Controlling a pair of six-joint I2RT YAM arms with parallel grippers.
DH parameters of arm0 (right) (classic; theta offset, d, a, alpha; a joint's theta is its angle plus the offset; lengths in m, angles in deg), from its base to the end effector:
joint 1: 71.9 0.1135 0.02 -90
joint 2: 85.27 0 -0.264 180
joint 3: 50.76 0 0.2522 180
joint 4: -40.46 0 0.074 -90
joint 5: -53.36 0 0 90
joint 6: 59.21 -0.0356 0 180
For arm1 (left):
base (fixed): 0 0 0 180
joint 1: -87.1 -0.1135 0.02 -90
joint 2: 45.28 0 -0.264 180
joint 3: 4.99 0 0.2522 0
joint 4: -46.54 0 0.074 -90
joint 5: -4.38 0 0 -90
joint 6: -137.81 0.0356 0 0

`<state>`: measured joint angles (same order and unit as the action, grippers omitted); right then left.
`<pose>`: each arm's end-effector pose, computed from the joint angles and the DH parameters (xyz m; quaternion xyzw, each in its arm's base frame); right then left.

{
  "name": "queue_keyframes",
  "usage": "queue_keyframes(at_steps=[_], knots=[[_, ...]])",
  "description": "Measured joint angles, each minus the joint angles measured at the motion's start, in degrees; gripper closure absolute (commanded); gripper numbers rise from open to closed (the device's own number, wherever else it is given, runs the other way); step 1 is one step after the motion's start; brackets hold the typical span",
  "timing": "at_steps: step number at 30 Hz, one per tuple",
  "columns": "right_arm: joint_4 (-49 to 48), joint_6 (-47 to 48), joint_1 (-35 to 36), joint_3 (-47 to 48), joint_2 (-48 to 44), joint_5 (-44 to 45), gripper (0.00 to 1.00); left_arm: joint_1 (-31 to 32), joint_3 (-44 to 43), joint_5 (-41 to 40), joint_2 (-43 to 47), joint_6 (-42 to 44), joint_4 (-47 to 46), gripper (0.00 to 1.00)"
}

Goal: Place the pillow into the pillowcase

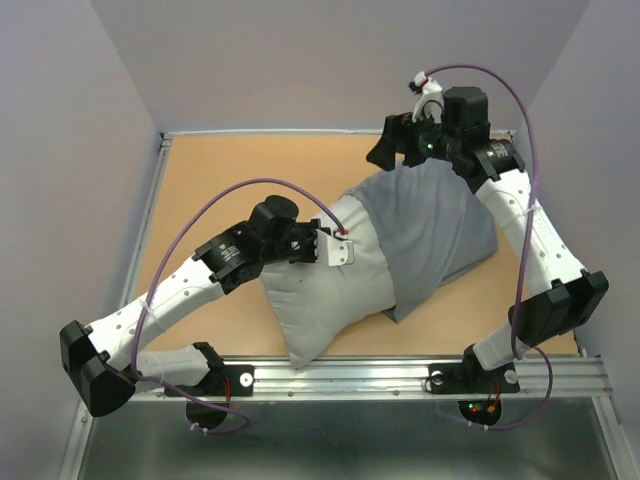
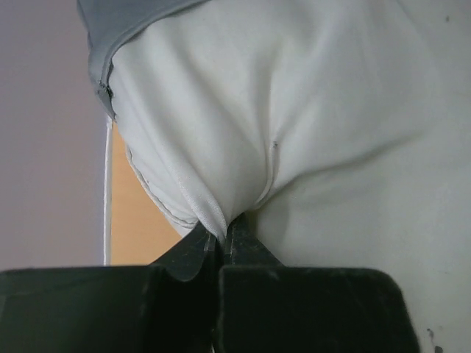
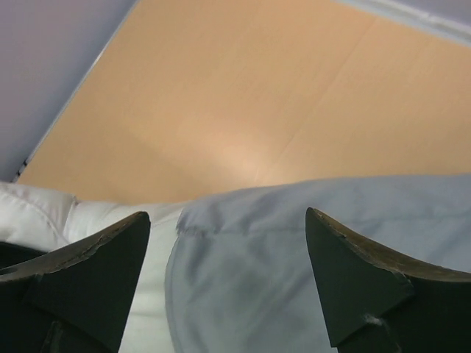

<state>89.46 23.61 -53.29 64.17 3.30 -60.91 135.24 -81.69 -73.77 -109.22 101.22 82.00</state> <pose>0.3153 0.1216 0.4484 -0.1970 0.7979 0.2915 0.4895 0.1617 -0.1914 0.3644 0.6776 0.4793 -0.0605 0.5545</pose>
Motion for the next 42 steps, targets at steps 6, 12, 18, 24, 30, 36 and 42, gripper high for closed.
queue_keyframes(at_steps=[6,12,18,24,30,36,42], knots=[[4.1,0.6,5.9,-4.7,0.6,-1.7,0.11,0.7,1.0,-3.2,-0.8,0.9,-1.9,1.0],[5.6,3.5,8.9,-5.3,1.4,-0.3,0.16,1.2,1.0,-3.6,-0.8,1.4,-3.2,1.0],[6.8,8.1,11.0,-5.2,6.2,6.6,0.31,1.7,1.0,-3.8,-0.8,1.6,-3.4,1.0],[8.2,10.5,11.9,-4.5,7.9,10.4,0.67,1.7,1.0,-3.9,-0.9,1.6,-3.4,1.0],[10.1,8.4,11.9,2.9,8.3,8.5,0.96,1.8,1.0,-4.0,-1.0,2.0,-4.1,1.0],[9.6,3.1,11.8,8.5,8.2,0.2,1.0,1.8,1.0,-5.8,-1.8,2.7,-7.4,1.0],[8.8,-0.9,12.9,8.5,7.9,-0.3,0.37,1.6,1.0,-7.1,-3.0,2.7,-11.3,1.0]])
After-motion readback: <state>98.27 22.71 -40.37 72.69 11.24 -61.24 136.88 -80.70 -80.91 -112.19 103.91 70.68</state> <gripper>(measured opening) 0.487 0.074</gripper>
